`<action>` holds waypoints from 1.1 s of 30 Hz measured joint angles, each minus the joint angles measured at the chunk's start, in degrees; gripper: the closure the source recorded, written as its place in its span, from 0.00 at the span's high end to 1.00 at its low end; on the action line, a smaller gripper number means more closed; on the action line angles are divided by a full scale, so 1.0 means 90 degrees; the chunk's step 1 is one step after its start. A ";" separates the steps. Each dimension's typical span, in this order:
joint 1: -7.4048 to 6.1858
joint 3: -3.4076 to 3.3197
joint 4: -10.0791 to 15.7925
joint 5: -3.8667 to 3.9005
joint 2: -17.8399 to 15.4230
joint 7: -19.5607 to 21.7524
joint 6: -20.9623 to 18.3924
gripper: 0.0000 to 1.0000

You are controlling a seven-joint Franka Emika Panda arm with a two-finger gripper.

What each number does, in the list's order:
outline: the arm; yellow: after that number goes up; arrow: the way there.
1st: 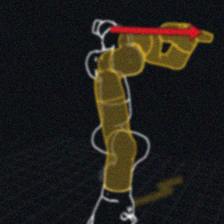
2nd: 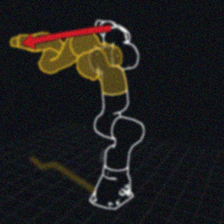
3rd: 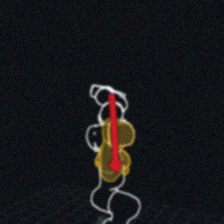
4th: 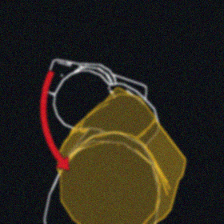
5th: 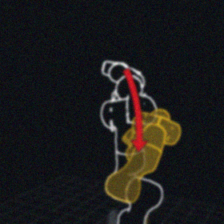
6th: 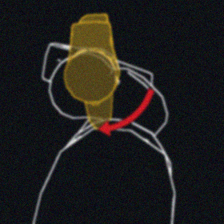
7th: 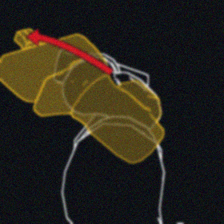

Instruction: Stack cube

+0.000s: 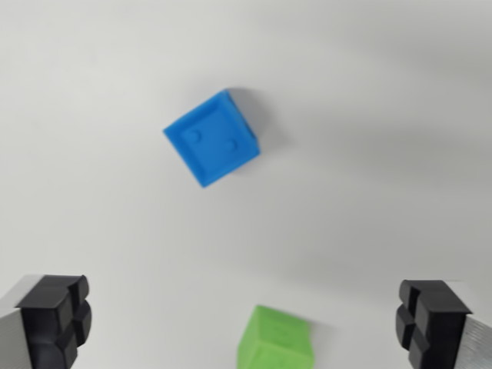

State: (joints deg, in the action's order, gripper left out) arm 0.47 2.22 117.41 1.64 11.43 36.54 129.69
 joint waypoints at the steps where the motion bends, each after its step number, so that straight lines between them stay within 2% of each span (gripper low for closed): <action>1: 0.0000 0.0005 0.0012 0.0000 0.0036 -0.0063 0.0047 1.00; 19: 0.0000 0.0091 0.0164 0.0008 0.0728 -0.1141 0.0844 1.00; 33: 0.0000 0.0170 0.0154 0.0112 0.1489 -0.2123 0.1534 1.00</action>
State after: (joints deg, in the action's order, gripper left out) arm 0.47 3.75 118.80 2.65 24.84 17.44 143.49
